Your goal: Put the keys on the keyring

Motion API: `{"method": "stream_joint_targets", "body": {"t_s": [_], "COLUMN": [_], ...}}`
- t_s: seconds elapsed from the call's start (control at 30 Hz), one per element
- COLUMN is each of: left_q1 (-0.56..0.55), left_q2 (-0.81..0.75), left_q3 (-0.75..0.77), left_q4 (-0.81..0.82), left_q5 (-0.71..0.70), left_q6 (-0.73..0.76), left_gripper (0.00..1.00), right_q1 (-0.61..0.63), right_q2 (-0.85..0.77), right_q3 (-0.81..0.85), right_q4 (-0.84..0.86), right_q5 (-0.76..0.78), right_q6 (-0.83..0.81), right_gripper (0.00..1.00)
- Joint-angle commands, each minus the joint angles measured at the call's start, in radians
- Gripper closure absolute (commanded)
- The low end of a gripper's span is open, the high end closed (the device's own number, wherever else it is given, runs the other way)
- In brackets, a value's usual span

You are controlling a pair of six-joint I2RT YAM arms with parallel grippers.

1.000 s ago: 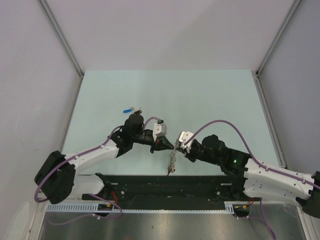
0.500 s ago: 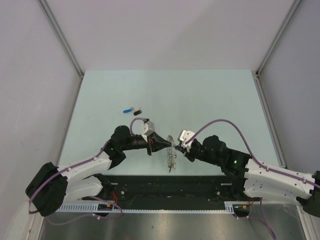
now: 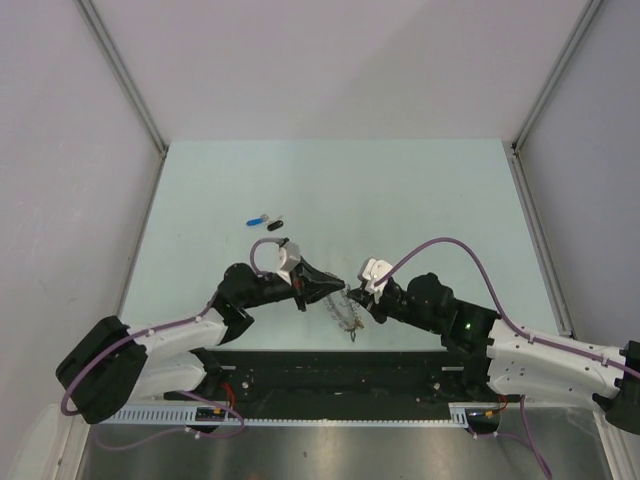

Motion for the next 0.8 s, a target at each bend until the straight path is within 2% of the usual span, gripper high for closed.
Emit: {"method": "stream_joint_targets", "body": {"t_s": [0.0, 0.13, 0.33, 0.4, 0.43, 0.47, 0.67, 0.77], "left_q1": [-0.008, -0.008, -0.008, -0.008, -0.008, -0.006, -0.003, 0.009], "left_q2": [0.012, 0.019, 0.023, 0.018, 0.015, 0.006, -0.057, -0.059], "left_q3": [-0.021, -0.038, -0.057, -0.066, -0.071, -0.074, -0.046, -0.003], "left_q4": [0.228, 0.256, 0.24, 0.231, 0.228, 0.223, 0.049, -0.058], "left_q5": [-0.074, -0.112, -0.131, -0.138, -0.14, -0.14, -0.146, -0.087], "left_q6": [-0.047, -0.046, -0.024, -0.021, -0.02, -0.018, 0.066, 0.137], "left_gripper": [1.0, 1.0, 0.98, 0.92, 0.84, 0.8, 0.65, 0.58], "right_q1": [0.01, 0.008, -0.013, -0.029, -0.035, -0.05, -0.078, -0.083], "right_q2": [0.009, 0.015, -0.037, -0.056, -0.065, -0.065, -0.043, -0.036], "right_q3": [-0.004, -0.006, -0.006, -0.004, -0.003, 0.0, 0.02, 0.026], "right_q4": [0.062, 0.068, 0.053, 0.051, 0.048, 0.043, 0.008, 0.0], "right_q5": [-0.011, -0.015, 0.06, 0.051, 0.046, 0.028, -0.014, -0.055], "right_q6": [0.016, 0.02, 0.005, -0.007, -0.01, -0.018, -0.052, -0.062], "right_gripper": [1.0, 1.0, 1.0, 1.0, 1.0, 1.0, 1.0, 1.0]}}
